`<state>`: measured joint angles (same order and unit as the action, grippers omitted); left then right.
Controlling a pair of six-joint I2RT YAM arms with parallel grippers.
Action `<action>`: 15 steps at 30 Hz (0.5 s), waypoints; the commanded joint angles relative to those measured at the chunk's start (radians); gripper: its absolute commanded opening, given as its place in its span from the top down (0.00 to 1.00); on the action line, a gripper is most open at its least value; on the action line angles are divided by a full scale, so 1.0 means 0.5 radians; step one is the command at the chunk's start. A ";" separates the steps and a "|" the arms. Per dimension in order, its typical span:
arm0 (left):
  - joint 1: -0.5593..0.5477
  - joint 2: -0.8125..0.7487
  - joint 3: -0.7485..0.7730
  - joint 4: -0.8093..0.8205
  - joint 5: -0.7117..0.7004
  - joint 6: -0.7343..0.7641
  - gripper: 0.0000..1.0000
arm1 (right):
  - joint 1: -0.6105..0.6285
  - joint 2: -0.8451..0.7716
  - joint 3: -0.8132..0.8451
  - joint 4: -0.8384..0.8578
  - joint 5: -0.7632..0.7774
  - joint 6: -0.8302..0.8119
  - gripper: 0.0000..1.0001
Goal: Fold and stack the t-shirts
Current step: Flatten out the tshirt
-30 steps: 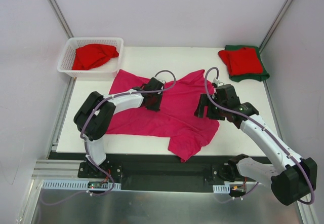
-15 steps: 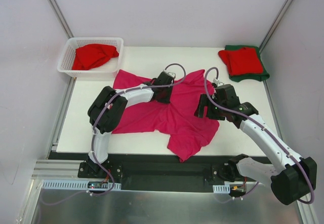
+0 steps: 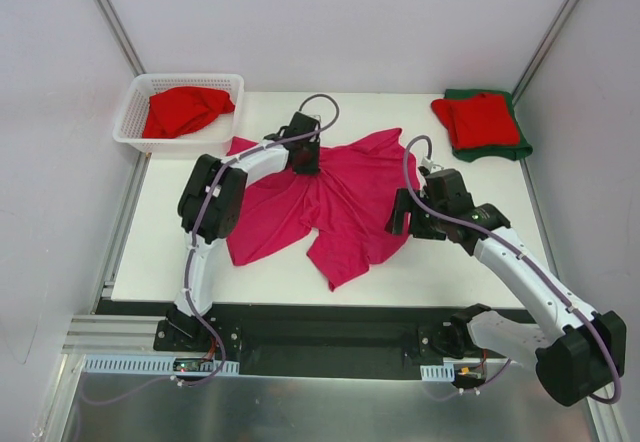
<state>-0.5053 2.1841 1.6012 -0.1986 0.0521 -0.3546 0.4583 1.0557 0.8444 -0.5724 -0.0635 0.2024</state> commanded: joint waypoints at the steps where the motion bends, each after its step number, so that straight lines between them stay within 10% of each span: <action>1: 0.090 0.034 0.053 -0.164 0.012 0.028 0.96 | 0.013 -0.068 -0.038 -0.018 0.017 0.019 0.16; 7: -0.002 -0.379 -0.165 -0.085 -0.043 0.096 0.51 | 0.047 -0.160 -0.118 -0.003 -0.057 0.043 0.14; 11: -0.048 -0.741 -0.352 -0.069 -0.034 0.096 0.02 | 0.080 -0.264 -0.252 0.040 -0.088 0.083 0.13; 15: -0.118 -1.082 -0.612 -0.057 -0.058 0.071 0.01 | 0.175 -0.341 -0.394 0.187 -0.201 0.117 0.14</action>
<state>-0.5392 1.8503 1.3933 -0.2382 0.0433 -0.3210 0.5037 0.9241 0.7017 -0.5571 -0.1009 0.2279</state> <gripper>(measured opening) 0.992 0.865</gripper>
